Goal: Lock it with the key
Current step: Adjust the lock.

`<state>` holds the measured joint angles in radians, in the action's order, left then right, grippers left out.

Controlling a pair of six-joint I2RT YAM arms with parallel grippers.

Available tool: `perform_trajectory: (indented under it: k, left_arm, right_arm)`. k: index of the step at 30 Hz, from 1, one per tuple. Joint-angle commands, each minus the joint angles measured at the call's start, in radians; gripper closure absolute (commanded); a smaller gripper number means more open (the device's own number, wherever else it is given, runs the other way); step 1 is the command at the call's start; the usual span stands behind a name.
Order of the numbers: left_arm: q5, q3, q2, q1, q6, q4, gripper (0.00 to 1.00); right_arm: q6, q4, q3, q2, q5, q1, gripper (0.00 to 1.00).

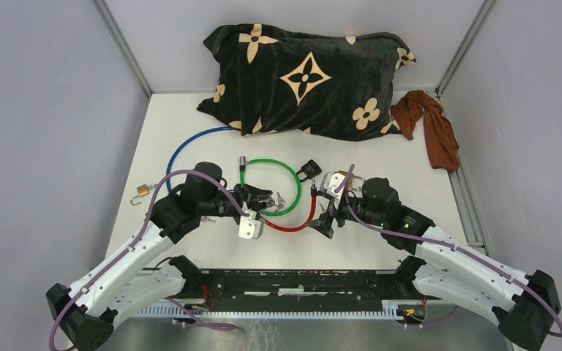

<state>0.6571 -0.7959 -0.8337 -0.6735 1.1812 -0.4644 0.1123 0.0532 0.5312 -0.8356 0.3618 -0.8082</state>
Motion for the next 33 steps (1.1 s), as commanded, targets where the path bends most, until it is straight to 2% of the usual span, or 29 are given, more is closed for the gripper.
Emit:
perform_trajectory:
  k: [1,3,5,9,11,13,16,18,20,23,27,33]
  left_arm:
    - [-0.031,-0.032,0.024,-0.013,0.249,-0.101,0.98]
    - [-0.047,-0.033,0.035,-0.012,0.232,-0.052,0.98]
    - [-0.035,-0.043,0.040,-0.012,0.136,0.011,0.98]
    - [-0.008,-0.068,0.043,-0.012,-0.353,0.222,0.98]
    - [0.044,-0.069,0.055,-0.012,-0.494,0.259,0.98]
    - [0.110,-0.075,0.066,-0.013,-0.570,0.270,0.98]
    - [0.193,-0.072,0.076,-0.012,-0.570,0.308,0.98]
    - [0.223,-0.065,0.083,-0.013,-0.543,0.341,0.98]
    - [0.229,-0.072,0.076,-0.012,-0.541,0.368,0.98]
    - [0.224,-0.077,0.074,-0.012,-0.531,0.393,0.98]
    - [0.220,-0.071,0.084,-0.012,-0.526,0.407,0.98]
    - [0.232,-0.056,0.101,-0.013,-0.553,0.452,0.98]
  right_arm:
    - [0.057,-0.030,0.143,0.000,0.060,-0.004,0.02]
    - [0.060,0.035,0.176,-0.004,0.008,-0.005,0.02]
    - [0.062,0.060,0.179,0.010,-0.026,-0.005,0.02]
    - [0.068,0.026,0.135,0.071,-0.067,-0.004,0.02]
    - [0.082,0.006,0.126,0.092,-0.098,-0.005,0.02]
    - [0.088,-0.060,0.097,0.096,-0.102,-0.005,0.02]
    - [0.075,-0.274,0.012,0.038,-0.007,-0.005,0.02]
    - [0.038,-0.453,-0.034,-0.047,0.090,-0.005,0.02]
    - [0.018,-0.559,-0.022,-0.169,0.154,-0.005,0.02]
    - [0.013,-0.646,0.013,-0.305,0.146,-0.006,0.02]
    - [-0.042,-0.847,-0.037,-0.443,0.136,-0.026,0.02]
    - [-0.070,-0.942,-0.051,-0.628,0.043,-0.039,0.02]
